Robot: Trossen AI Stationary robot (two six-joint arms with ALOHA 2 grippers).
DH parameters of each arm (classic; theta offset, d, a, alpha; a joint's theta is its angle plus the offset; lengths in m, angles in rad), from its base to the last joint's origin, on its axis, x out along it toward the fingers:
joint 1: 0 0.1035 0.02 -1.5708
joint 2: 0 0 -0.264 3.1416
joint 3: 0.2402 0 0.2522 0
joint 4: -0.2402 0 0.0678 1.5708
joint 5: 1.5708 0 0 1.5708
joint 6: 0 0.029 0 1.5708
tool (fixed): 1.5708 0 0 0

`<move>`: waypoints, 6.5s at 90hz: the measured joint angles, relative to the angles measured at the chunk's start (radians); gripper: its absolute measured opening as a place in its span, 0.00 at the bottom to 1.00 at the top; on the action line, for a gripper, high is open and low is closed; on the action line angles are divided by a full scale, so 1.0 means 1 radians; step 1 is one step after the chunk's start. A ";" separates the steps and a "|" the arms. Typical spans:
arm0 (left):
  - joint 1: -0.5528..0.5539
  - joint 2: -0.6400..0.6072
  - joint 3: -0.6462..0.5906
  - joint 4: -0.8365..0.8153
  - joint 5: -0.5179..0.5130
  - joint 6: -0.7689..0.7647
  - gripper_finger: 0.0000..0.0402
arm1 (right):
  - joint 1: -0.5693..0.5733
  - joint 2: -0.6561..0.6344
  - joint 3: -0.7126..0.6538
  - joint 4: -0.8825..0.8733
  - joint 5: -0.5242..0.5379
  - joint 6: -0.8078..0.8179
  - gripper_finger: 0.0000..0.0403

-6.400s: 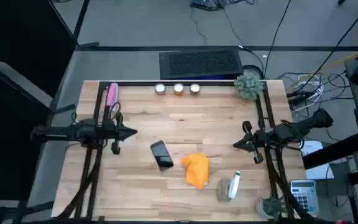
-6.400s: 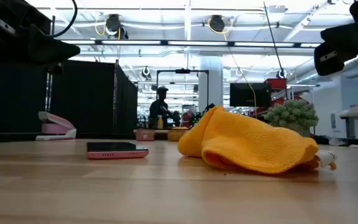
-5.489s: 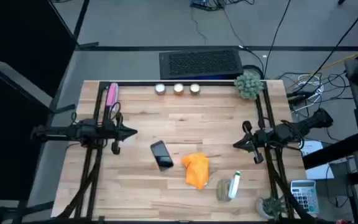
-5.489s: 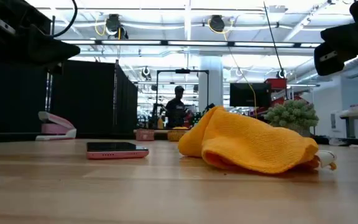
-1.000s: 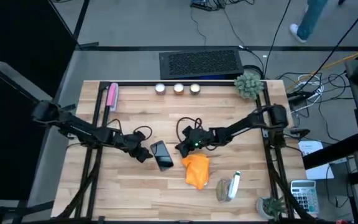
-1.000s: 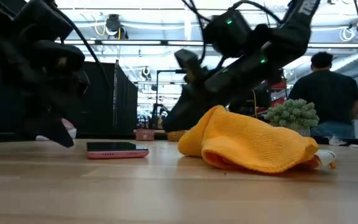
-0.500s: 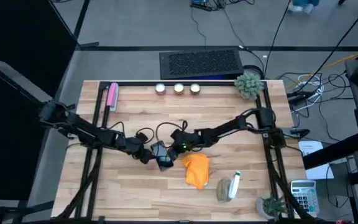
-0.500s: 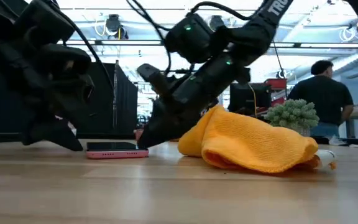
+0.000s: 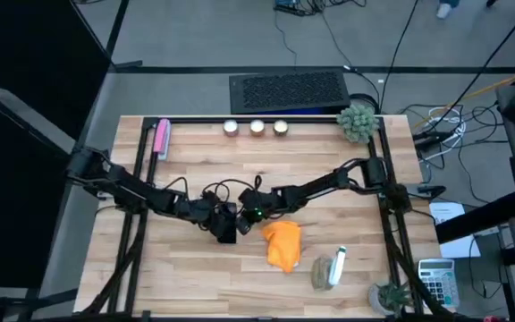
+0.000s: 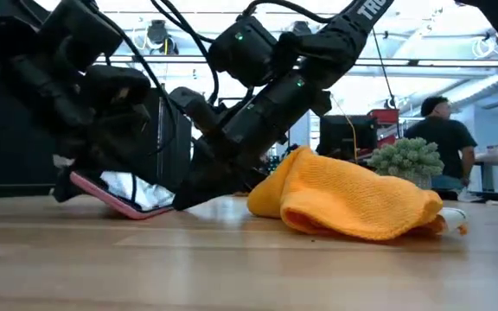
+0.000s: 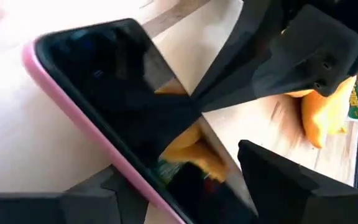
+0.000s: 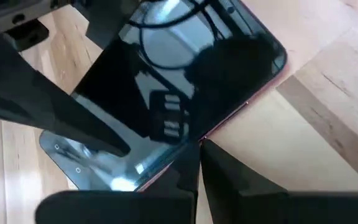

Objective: Apply microfiber cloth
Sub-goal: Spray the front side of the pink cellphone using the spray bottle

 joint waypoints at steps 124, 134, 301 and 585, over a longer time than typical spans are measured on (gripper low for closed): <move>-0.010 -0.218 0.183 0.001 -0.044 0.505 0.02 | 0.656 -0.937 -0.002 -1.504 0.205 0.471 0.35; -0.010 -0.219 0.189 0.004 -0.043 0.514 0.02 | 0.795 -0.858 -0.002 -1.449 0.197 0.593 0.38; -0.068 0.147 0.481 0.142 0.076 0.472 0.03 | 0.726 -0.228 -0.002 -0.992 0.629 0.488 0.41; -0.064 -0.189 0.532 -0.486 -0.116 0.654 0.03 | 0.857 -0.748 -0.476 -0.301 0.849 0.356 0.91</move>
